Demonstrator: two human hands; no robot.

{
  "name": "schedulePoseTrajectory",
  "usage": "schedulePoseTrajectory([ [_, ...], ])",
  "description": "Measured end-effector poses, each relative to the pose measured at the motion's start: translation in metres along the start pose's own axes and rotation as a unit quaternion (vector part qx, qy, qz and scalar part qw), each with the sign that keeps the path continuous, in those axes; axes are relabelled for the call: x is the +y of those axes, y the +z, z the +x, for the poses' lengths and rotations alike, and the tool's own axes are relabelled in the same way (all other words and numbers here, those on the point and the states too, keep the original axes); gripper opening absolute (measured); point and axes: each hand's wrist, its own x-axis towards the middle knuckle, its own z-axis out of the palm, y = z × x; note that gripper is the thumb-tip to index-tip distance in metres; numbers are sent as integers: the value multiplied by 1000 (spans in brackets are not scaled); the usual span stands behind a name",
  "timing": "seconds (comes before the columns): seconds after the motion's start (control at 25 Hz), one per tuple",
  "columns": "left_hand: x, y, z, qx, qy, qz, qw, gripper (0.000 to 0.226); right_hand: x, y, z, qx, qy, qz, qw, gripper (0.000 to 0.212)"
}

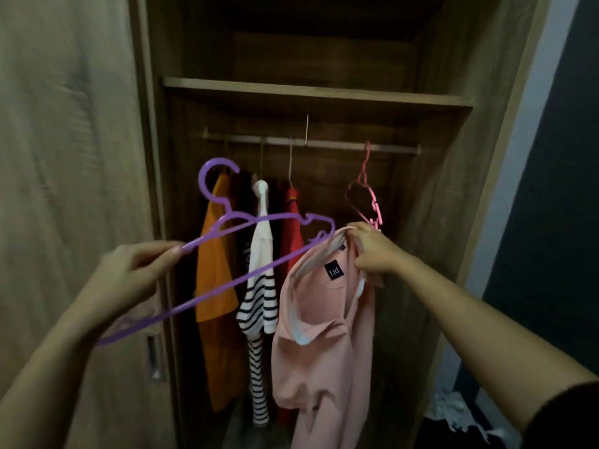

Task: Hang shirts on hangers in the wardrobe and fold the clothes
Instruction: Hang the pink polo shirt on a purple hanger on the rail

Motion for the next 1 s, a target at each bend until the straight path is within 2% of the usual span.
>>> schedulePoseTrajectory([
  [0.08, -5, -13, -23, -13, 7, 12, 1000, 41, -5, 2, 2, -19, 1, 11, 1000, 67],
  [0.12, -6, -10, -28, -11, 20, 15, 1000, 40, -9, 3, 1, -22, -8, 13, 1000, 70],
  [0.24, -5, 19, -26, -13, 47, 41, 998, 12, -34, 1, -2, -43, -43, -6, 998, 65],
  [0.32, -9, 52, -17, -6, 80, 60, 995, 23, -56, -1, -5, -39, -100, -10, 994, 57],
  [0.4, -13, 83, -10, 1, 100, 29, 995, 35, -77, -5, -9, 1, -175, -8, 984, 63],
  [0.52, -8, 101, 4, 73, 121, -26, 990, 40, -87, -12, -9, 135, -199, -152, 959, 50],
  [0.64, 3, 92, 22, 110, 171, -34, 979, 39, -81, -20, -6, 253, -225, -173, 925, 50],
  [0.72, 7, 85, 36, 161, 190, 38, 968, 35, -79, -23, -2, 283, -228, -158, 918, 47],
  [0.8, 7, 94, 37, 289, 150, 123, 937, 26, -80, -25, 1, 286, -220, -142, 922, 47],
  [0.84, 6, 104, 31, 345, 120, 117, 923, 23, -80, -26, 2, 297, -219, -134, 920, 47],
  [0.88, 3, 117, 20, 370, 107, 105, 917, 23, -80, -27, 1, 308, -215, -125, 918, 46],
  [0.92, -6, 137, 8, 355, 103, 116, 922, 23, -79, -29, 1, 319, -210, -117, 917, 46],
  [1.0, -25, 173, -16, 214, 28, 168, 962, 24, -76, -34, -1, 328, -198, -100, 918, 45],
])
